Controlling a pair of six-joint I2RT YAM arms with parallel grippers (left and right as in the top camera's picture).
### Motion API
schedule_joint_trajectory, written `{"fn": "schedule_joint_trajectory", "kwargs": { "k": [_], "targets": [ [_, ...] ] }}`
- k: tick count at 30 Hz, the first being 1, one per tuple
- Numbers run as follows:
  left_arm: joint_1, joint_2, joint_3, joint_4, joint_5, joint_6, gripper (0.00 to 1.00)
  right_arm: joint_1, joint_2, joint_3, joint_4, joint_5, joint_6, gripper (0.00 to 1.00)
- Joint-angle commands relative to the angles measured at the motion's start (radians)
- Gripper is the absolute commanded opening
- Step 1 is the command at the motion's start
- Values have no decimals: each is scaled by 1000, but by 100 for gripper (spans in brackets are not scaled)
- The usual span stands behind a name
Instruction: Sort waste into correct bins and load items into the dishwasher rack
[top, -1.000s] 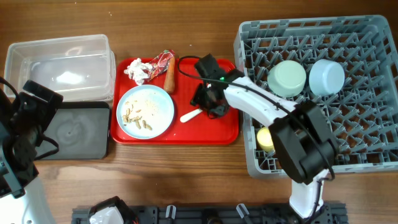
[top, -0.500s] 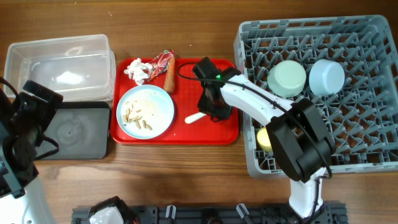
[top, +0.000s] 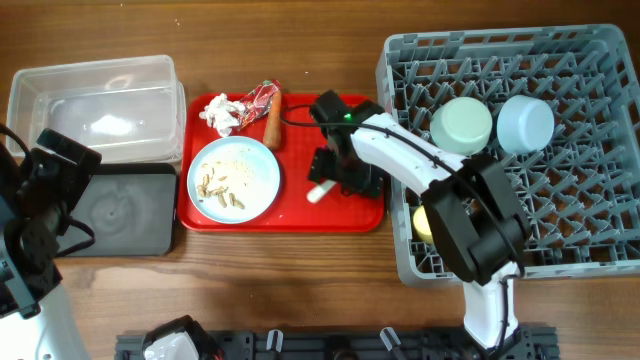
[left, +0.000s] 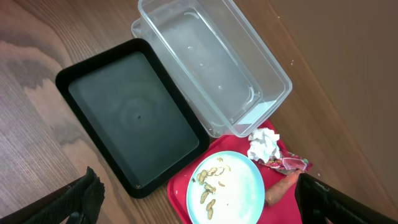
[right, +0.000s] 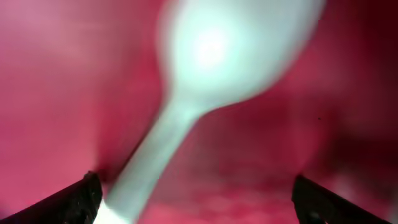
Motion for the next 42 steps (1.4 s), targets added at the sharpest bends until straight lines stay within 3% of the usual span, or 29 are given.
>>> {"fn": "schedule_joint_trajectory", "kwargs": {
  "k": [1, 5, 8, 9, 10, 12, 15, 19, 20, 21, 23, 25, 37, 42],
  "targets": [
    [6, 1, 3, 3, -18, -10, 100, -16, 42, -5, -57, 116, 29, 100],
    [6, 1, 3, 3, -18, -10, 100, -19, 42, -5, -144, 274, 4, 100],
    [6, 1, 3, 3, -18, -10, 100, -19, 42, -5, -29, 142, -157, 100],
    [6, 1, 3, 3, -18, -10, 100, -19, 42, -5, 18, 38, -255, 93],
    [6, 1, 3, 3, -18, -10, 100, -19, 42, -5, 58, -68, -320, 63],
    [6, 1, 3, 3, -18, -10, 100, -19, 42, -5, 89, -146, -249, 33],
    [6, 1, 3, 3, -18, -10, 100, -19, 43, -5, 73, -93, -146, 23],
    [6, 1, 3, 3, -18, -10, 100, -19, 43, -5, 29, -52, -101, 22],
    [6, 1, 3, 3, -18, -10, 100, -19, 43, -5, 30, -13, -102, 13],
    [6, 1, 3, 3, -18, -10, 100, -19, 43, -5, 40, 20, -119, 11],
    [6, 1, 3, 3, -18, -10, 100, -19, 43, -5, 95, 43, -292, 4],
    [6, 1, 3, 3, -18, -10, 100, -19, 42, -4, 108, 35, -358, 4],
    [6, 1, 3, 3, -18, -10, 100, -22, 31, 10, 108, 36, -365, 4],
    [6, 1, 3, 3, -18, -10, 100, -20, 30, 11, 175, -101, -623, 4]
  ]
}}
